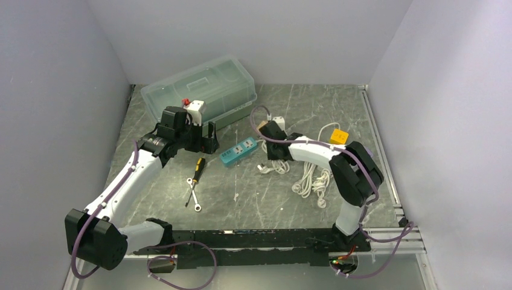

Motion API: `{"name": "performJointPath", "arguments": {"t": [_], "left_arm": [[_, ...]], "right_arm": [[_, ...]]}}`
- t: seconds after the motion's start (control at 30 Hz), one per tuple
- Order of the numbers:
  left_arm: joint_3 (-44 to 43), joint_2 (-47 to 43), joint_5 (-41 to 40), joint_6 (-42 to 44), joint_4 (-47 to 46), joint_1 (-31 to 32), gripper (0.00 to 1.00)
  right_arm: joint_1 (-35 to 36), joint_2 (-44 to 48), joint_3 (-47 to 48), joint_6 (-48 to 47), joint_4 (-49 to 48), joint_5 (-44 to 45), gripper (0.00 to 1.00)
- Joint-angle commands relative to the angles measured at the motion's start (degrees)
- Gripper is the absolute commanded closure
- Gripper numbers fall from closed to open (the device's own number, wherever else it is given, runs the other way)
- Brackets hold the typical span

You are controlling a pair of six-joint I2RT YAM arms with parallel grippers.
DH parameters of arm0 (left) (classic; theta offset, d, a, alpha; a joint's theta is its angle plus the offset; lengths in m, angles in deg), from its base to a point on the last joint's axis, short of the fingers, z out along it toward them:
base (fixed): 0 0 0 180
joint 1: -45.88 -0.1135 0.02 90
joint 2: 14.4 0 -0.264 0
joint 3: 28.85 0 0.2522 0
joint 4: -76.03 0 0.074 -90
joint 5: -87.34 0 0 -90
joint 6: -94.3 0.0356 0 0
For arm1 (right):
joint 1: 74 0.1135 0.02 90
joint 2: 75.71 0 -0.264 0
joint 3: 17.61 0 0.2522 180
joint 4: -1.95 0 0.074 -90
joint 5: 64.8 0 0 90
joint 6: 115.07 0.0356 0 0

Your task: Pull the plug off the socket

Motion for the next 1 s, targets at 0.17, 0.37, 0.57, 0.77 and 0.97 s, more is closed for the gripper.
{"name": "performJointPath", "arguments": {"t": [0.17,0.37,0.57,0.77,0.97], "left_arm": [[-0.45,-0.45,-0.33,0.49,-0.75,-0.03,0.0],[-0.49,-0.45,-0.14,0.36,-0.71,-0.02,0.0],[-0.43,-0.7,-0.24,0.42,-0.78,-0.02,0.0],[-0.52,-0.79,-0.01,0.47,-0.77,-0.02,0.0],[-0.56,-0.62,1.0,0.08,-0.73,-0.02,0.0]], "right_arm": [[-11.67,-5.32,8.45,-1.32,-3.24,5.03,0.98],[-16.49,-9.77,13.99,-3.16,-4.08,5.67,0.99],[-19.54,-10.09,17.29,-6.98,-3.91,0.85,0.76],[-19.55,2.27,12.55,-7.27,1.51,-3.96,0.2],[-19.84,17.23,3.11,-3.96,8.51,2.16,0.1]]}}
